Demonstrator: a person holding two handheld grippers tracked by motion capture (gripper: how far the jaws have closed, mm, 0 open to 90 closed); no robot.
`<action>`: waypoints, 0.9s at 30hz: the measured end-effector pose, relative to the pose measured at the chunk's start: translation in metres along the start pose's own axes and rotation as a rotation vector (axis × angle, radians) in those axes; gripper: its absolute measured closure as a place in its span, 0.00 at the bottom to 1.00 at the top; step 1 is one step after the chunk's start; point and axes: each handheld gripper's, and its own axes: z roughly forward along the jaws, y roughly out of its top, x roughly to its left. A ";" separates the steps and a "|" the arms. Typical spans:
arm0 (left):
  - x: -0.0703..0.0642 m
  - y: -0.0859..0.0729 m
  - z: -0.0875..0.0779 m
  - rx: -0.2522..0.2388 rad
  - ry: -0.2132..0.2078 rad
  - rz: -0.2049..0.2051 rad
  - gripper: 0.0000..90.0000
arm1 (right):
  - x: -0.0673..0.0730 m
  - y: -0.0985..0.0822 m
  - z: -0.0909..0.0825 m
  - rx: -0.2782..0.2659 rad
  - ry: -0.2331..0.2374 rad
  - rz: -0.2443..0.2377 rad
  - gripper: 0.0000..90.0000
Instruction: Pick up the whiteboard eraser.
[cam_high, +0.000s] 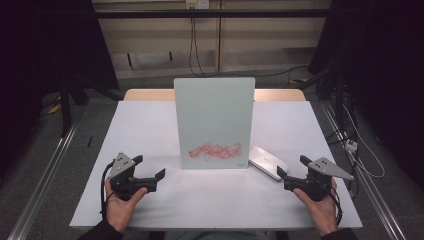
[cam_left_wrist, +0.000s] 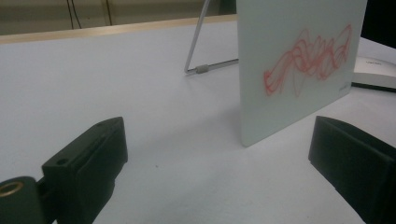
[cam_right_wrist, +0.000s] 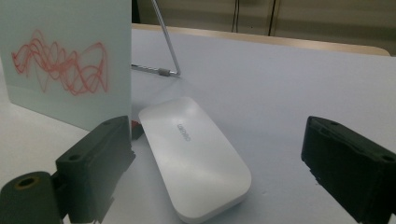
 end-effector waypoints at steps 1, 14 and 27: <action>0.000 0.000 0.000 0.000 -0.006 0.002 0.05 | 0.000 0.000 0.000 0.001 0.003 0.005 0.09; -0.002 -0.001 0.001 0.024 -0.027 0.011 0.05 | -0.003 -0.001 -0.001 0.048 0.033 0.024 0.08; -0.003 -0.001 -0.001 0.026 -0.038 0.014 0.05 | 0.001 0.008 0.002 0.073 0.073 -0.011 0.07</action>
